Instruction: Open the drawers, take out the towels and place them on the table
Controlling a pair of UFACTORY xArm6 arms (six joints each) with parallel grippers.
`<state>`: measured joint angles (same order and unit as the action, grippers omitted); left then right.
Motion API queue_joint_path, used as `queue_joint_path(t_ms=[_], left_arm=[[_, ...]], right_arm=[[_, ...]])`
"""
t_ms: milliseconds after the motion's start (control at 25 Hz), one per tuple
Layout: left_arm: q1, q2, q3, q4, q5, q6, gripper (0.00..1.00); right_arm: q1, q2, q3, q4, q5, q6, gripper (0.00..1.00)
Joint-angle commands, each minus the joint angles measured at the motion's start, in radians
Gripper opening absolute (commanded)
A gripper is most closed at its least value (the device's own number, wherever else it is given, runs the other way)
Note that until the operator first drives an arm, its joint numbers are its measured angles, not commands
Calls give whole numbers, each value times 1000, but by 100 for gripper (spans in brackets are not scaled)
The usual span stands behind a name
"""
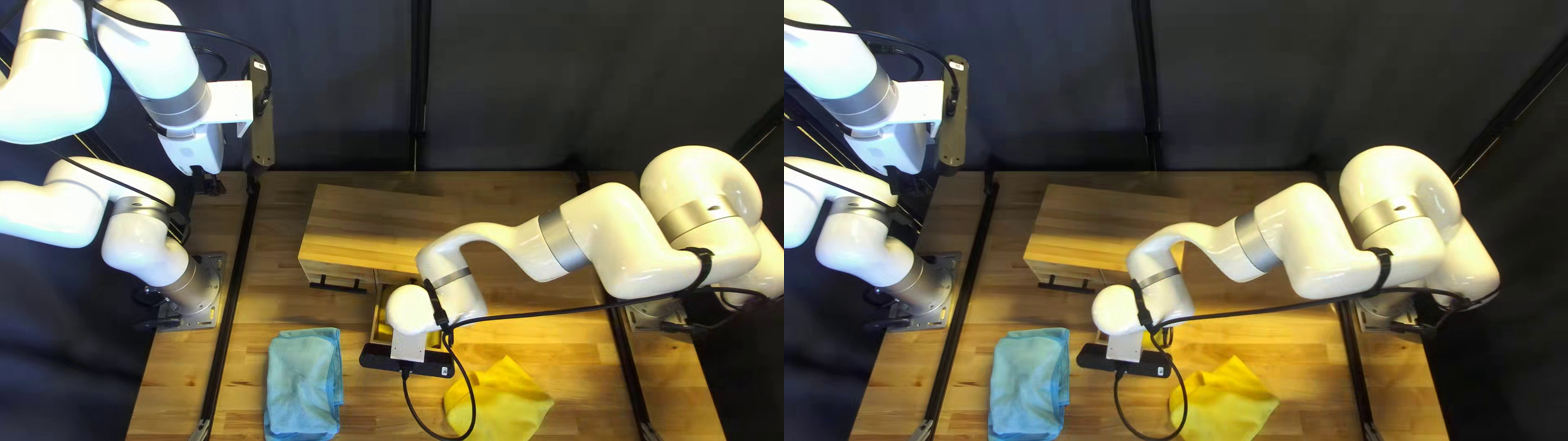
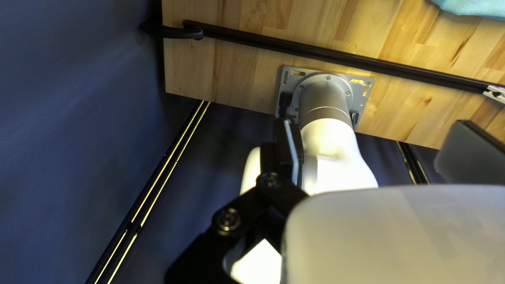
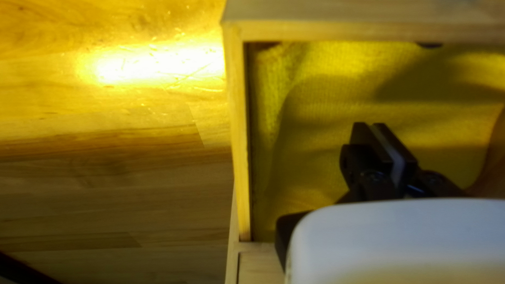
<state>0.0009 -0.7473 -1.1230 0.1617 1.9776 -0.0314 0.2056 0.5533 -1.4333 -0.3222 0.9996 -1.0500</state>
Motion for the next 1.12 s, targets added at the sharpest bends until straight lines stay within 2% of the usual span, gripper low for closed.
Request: queue_joint_path(t_ms=[40, 880, 960, 1040, 1080, 1120], left_arm=[[0, 0, 0, 0, 0, 0, 100], [0, 0, 0, 0, 0, 0, 100], [0, 0, 0, 0, 0, 0, 100], [0, 0, 0, 0, 0, 0, 100], [0, 0, 0, 0, 0, 0, 100], [0, 0, 0, 0, 0, 0, 100]], right_arm=[[-4, -2, 12, 2, -12, 0, 100], [-18, 26, 2, -12, -29, -15, 100], [-20, 29, 0, -13, -29, -16, 89], [-23, 34, -3, -13, -30, -19, 62], [-23, 36, -4, -13, -30, -20, 62], [-24, 38, -4, -13, -30, -21, 15]])
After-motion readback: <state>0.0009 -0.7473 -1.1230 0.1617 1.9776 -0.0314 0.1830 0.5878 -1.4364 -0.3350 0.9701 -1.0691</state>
